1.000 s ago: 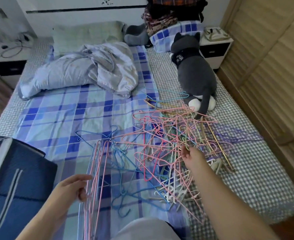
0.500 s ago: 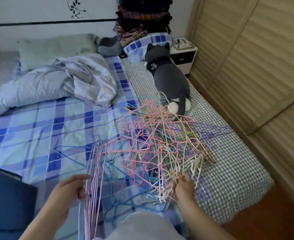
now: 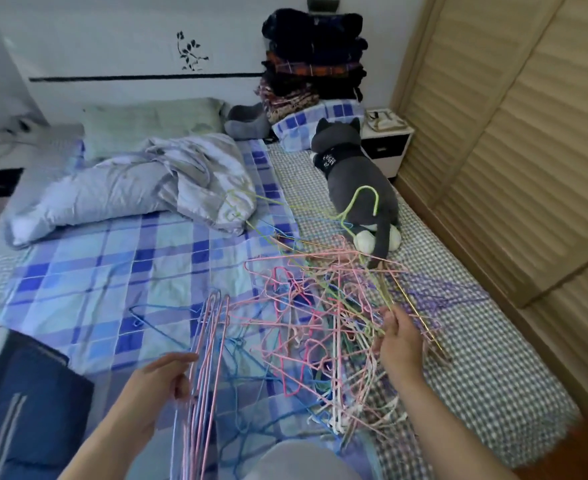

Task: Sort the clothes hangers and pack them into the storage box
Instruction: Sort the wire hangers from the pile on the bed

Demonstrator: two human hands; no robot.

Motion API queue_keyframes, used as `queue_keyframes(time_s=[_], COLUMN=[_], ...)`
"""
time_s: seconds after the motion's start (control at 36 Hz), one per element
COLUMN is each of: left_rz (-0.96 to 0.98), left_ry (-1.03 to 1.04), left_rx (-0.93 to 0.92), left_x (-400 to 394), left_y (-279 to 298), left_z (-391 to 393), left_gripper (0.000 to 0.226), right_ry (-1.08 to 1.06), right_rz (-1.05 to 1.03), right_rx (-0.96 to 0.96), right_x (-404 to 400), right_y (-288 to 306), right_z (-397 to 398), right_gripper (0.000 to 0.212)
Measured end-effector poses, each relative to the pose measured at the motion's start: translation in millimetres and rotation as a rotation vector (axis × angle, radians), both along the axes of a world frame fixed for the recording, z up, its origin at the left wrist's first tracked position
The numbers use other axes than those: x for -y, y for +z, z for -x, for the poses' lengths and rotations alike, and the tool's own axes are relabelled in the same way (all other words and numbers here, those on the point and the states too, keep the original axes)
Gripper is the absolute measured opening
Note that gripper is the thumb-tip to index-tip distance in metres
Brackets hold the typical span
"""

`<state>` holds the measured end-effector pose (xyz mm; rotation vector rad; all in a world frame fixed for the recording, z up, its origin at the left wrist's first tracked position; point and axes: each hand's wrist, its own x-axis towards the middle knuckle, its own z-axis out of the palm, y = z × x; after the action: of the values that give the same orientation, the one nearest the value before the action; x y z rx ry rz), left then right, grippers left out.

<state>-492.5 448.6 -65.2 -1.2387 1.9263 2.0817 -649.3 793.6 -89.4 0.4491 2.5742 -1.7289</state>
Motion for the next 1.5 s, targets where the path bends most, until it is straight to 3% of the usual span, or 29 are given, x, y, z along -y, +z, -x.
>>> queue_keyframes(time_s=[0.11, 0.22, 0.31, 0.42, 0.53, 0.69, 0.92, 1.08, 1.22, 1.33, 1.42, 1.5], left_rz=[-0.011, -0.042, -0.029, 0.024, 0.079, -0.002, -0.191, -0.384, -0.374, -0.412, -0.435, -0.398], left_ry=[0.042, 0.031, 0.020, 0.042, 0.016, -0.110, -0.180, -0.130, -0.252, -0.482, -0.612, -0.512], left_rx=[0.000, 0.015, 0.041, 0.077, 0.091, 0.040, -0.146, -0.203, -0.229, -0.275, -0.296, -0.340], left_x=[19.7, 40.9, 62.0, 88.4, 104.8, 122.7, 104.3, 97.8, 79.6, 61.3, 45.7, 30.6], left_y=[0.0, -5.6, -5.6, -3.8, 16.6, 46.1, 67.2, 80.8, 96.2, 112.2, 124.7, 135.0], left_z=[1.8, -2.0, -5.7, -14.1, -14.8, -3.9, 18.5, 19.0, 21.8, 23.0, 27.0, 36.5], left_gripper=[0.022, 0.021, 0.023, 0.027, 0.023, 0.026, 0.030, 0.044, 0.038, 0.036, 0.031, 0.015], right_ry=[0.121, 0.192, 0.227, 0.264, 0.476, 0.758, 0.969, 1.020, 0.995, 0.877, 0.733, 0.563], right_rz=[0.052, 0.293, 0.350, 0.213, 0.215, 0.013, -0.012, -0.099, -0.134, -0.172, -0.298, -0.391], right_rx=[0.001, 0.061, 0.064, -0.010, 0.027, 0.076, 0.068, 0.091, 0.086, 0.102, 0.061, -0.015], right_x=[7.4, 28.3, 42.1, 40.6, 40.4, 62.2, 115.8, 111.6, 100.3, 104.6, 117.8, 140.0], right_y=[6.4, 12.3, 25.4, 45.2, 66.7, 87.4, 97.8, 85.1, 76.6, 66.9, 55.0, 66.0], right_z=[7.9, 5.7, 6.3, 19.4, 35.4, 42.7, 28.2, 37.7, 45.1, 54.2, 55.5, 37.5], right_gripper=[0.027, 0.031, 0.026, 0.023, 0.016, 0.010, 0.015, 0.015, 0.015, 0.020, 0.041, 0.048])
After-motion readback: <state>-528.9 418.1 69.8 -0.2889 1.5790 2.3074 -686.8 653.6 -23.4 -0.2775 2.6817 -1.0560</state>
